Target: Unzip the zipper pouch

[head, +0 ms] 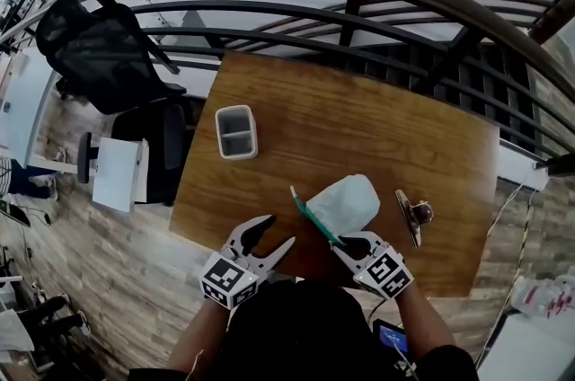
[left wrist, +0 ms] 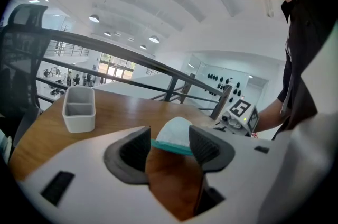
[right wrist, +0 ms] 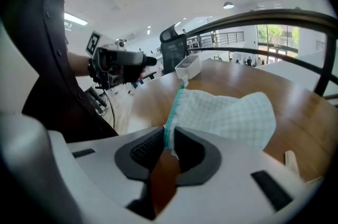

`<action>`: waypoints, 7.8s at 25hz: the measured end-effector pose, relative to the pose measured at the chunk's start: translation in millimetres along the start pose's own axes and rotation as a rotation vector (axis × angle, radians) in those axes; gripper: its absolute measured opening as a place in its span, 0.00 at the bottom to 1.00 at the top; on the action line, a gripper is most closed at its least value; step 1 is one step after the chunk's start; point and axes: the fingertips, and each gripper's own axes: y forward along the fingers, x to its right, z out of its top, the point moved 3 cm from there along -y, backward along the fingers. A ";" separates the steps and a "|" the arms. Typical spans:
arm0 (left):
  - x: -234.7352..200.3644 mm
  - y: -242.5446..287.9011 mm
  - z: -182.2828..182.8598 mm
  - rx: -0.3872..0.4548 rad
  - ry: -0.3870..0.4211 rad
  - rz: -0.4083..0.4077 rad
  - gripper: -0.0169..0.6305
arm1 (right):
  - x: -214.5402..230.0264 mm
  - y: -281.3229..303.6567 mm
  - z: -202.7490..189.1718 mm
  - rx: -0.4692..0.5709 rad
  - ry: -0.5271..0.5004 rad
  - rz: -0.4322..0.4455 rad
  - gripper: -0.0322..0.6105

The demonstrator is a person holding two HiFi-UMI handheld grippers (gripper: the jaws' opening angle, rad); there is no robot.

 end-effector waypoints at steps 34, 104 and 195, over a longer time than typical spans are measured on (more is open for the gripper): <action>15.7 92.2 23.3 -0.068 -0.533 -0.400 0.14 | 0.2 -60.0 46.5 0.228 0.011 -0.044 0.15; 57.7 36.9 71.5 -0.093 -0.313 -0.490 0.29 | 15.7 -56.2 101.4 0.382 -0.020 -0.359 0.05; 87.5 89.1 43.8 -0.358 -0.207 -0.523 0.05 | 2.5 -100.6 73.2 0.329 -0.118 -0.425 0.23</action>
